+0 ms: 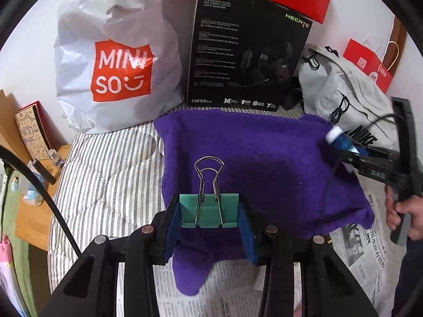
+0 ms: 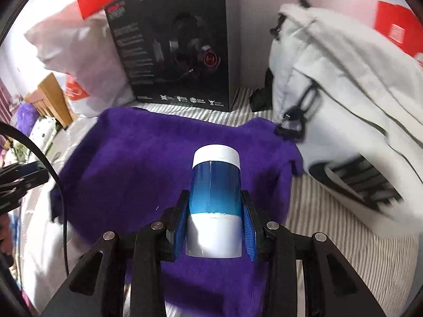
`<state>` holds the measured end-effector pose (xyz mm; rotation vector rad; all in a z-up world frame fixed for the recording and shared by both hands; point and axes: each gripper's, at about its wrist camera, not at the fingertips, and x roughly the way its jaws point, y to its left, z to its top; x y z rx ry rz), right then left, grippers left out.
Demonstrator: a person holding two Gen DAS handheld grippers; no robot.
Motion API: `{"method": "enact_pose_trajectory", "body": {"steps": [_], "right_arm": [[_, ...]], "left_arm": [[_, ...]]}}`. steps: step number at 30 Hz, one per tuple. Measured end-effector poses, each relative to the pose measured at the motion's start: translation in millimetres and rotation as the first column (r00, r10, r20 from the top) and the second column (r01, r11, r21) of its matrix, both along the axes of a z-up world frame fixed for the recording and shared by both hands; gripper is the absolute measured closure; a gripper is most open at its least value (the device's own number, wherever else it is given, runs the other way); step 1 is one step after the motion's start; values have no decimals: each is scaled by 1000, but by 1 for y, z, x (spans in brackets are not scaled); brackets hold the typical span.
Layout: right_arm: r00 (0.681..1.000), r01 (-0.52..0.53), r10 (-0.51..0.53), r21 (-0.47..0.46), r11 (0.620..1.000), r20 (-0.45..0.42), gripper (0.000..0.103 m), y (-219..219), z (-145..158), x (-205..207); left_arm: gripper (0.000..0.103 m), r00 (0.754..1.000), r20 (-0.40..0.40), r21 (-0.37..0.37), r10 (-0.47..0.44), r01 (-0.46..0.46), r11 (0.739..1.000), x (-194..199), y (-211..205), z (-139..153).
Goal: Organize rigid objects
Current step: 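Set the blue-white bottle on the purple towel with the right tool while the left tool carries the clip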
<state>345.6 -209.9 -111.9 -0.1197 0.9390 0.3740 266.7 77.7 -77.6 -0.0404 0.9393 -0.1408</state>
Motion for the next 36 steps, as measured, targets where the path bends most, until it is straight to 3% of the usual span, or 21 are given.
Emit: {"method": "enact_pose_trajectory", "body": {"steps": [5, 17, 22, 27, 36], "right_arm": [[1000, 15, -16, -63, 998, -24, 66, 6, -25, 24], [997, 20, -25, -71, 997, -77, 66, 5, -43, 36], [994, 4, -10, -51, 999, -110, 48, 4, -44, 33], [995, 18, -25, -76, 997, -94, 48, -3, -28, 17], [998, 48, -48, -16, 999, -35, 43, -32, 15, -41]], "left_arm": [[64, 1000, -16, -13, 14, -15, 1000, 11, 6, -9], [64, 998, -55, -21, 6, -7, 1000, 29, 3, -22], [64, 998, -57, -24, -5, 4, 1000, 35, -2, -26], [64, 998, -62, -37, -11, 8, 999, 49, -7, -29], [64, 996, -83, -25, -39, 37, 999, 89, -29, -42]]}}
